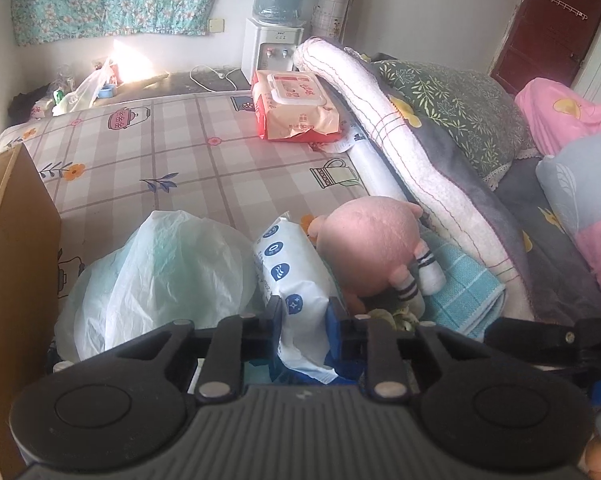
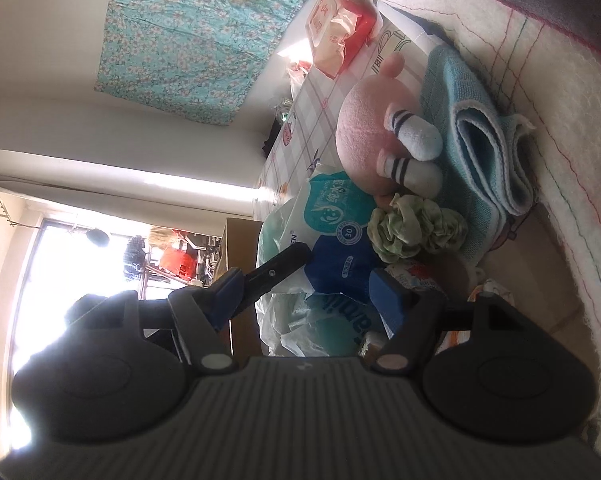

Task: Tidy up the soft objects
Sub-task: 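Lift the wet-wipes pack out of the pile and carry it to the box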

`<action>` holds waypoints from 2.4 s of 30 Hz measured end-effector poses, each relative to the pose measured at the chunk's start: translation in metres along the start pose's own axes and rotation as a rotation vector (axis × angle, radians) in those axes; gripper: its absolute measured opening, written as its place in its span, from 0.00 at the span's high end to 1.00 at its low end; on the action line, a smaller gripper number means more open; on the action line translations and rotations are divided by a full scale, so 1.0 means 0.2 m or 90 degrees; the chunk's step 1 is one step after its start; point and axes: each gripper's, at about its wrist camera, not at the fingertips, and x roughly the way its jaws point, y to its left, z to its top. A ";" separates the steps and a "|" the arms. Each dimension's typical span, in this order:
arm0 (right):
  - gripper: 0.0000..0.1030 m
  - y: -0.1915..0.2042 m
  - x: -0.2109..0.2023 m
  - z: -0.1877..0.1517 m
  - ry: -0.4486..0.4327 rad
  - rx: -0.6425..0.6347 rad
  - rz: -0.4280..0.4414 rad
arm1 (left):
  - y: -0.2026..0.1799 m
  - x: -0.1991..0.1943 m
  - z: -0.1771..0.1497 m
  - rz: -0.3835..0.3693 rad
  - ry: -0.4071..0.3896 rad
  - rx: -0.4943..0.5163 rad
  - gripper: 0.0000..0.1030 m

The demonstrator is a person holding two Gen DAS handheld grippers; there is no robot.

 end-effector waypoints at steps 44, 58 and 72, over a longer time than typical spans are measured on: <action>0.46 -0.04 0.30 -0.36 0.051 0.000 -0.025 | 0.09 -0.37 -0.37 -0.071 0.015 0.062 0.73; 0.52 0.29 0.18 -0.51 0.007 -0.124 -0.029 | 0.17 -0.68 -0.43 -0.123 -0.069 0.061 0.74; 0.52 0.95 0.72 -0.76 0.113 -0.310 0.021 | 0.78 -1.12 -0.53 -0.049 -0.209 -0.109 0.74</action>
